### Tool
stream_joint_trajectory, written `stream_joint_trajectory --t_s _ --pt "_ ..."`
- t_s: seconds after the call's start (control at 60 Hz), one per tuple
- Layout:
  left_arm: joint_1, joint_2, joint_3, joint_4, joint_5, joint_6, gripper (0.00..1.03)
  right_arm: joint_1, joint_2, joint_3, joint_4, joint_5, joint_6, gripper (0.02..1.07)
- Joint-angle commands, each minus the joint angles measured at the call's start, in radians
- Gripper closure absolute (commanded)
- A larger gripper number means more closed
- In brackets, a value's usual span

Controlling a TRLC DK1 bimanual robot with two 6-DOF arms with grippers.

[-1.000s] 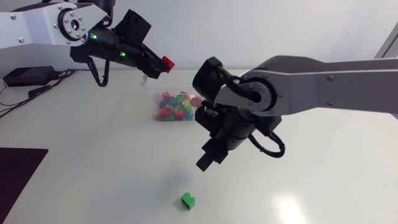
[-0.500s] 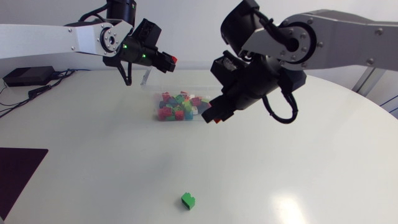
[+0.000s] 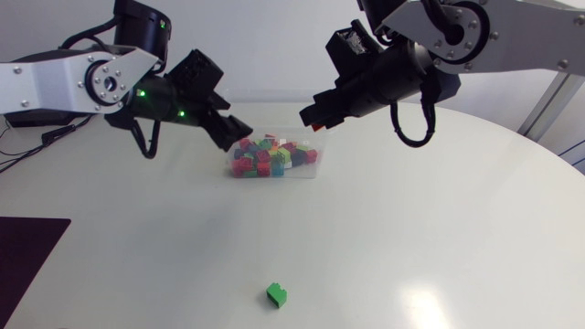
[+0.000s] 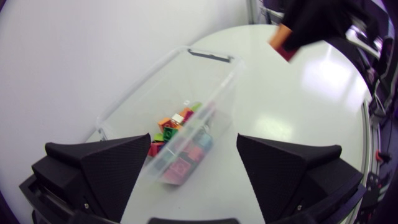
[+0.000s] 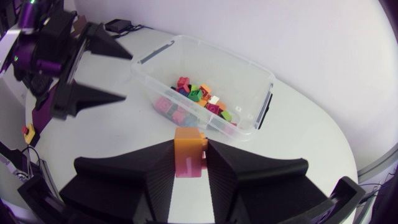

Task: Place the duplo bricks in the container

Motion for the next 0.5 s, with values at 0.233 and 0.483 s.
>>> stream_joint_trajectory --t_s 0.233,0.483 --pt "-0.200 -0.096 -0.286 -0.247 0.029 0.418 0.05 -0.031 0.056 0.059 0.073 -0.009 0.024 0.81" --pt "-0.337 -0.070 -0.342 -0.272 -0.007 0.487 0.07 -0.054 0.064 0.059 0.133 -0.029 0.055 0.81"
